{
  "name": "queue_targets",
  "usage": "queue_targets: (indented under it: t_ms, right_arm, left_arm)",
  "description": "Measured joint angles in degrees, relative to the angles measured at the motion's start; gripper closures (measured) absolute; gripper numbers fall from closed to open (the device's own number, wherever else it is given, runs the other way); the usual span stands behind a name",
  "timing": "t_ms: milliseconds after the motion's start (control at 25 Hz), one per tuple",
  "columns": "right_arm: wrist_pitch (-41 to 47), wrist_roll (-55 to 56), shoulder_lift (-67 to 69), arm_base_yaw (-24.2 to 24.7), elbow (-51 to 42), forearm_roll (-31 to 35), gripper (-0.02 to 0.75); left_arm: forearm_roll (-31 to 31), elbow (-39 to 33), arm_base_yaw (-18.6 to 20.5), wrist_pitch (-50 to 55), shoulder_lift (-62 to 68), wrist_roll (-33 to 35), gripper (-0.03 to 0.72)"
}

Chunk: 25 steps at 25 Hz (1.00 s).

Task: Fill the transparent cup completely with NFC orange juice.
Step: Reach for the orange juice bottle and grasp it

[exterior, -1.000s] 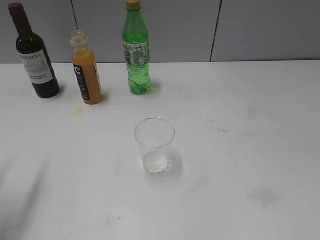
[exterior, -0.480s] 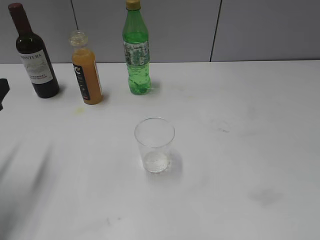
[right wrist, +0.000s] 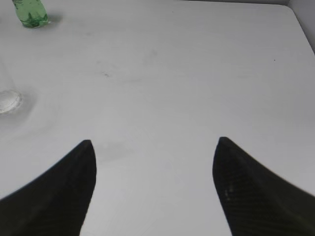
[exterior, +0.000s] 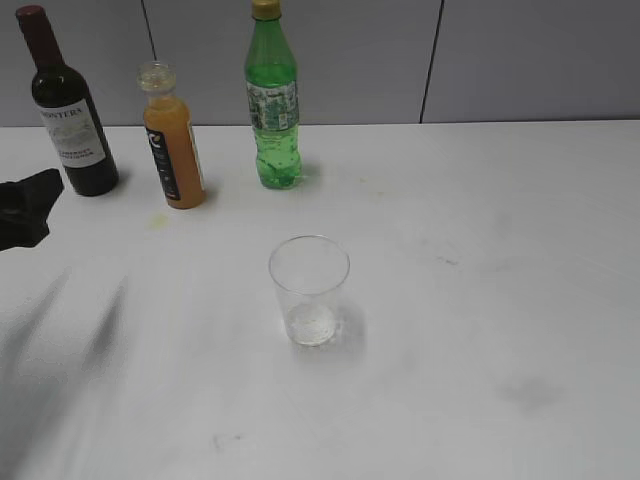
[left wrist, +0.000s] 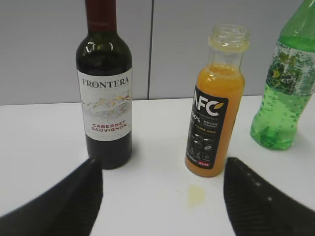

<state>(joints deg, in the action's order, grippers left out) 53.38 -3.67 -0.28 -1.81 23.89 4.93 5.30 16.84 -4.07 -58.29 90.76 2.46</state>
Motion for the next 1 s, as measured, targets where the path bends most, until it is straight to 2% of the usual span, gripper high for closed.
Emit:
queue_targets:
  t_ms: [200,400,640,1000]
  right_arm:
    - [0.0,0.0,0.0,0.0,0.0,0.0,0.163]
    - [0.0,0.0,0.0,0.0,0.0,0.0,0.163]
    - [0.0,0.0,0.0,0.0,0.0,0.0,0.163]
    - [0.0,0.0,0.0,0.0,0.0,0.0,0.163]
  left_arm:
    - [2.4,0.1,0.0,-9.4,6.7,0.0,0.102]
    - [7.3,1.1,0.3,-10.5,12.0,0.0,0.102]
    - [16.5,6.2,3.0,-10.7,16.0,-0.2,0.102]
    - [22.6,15.9,3.6,-10.9,22.7,-1.3,0.102]
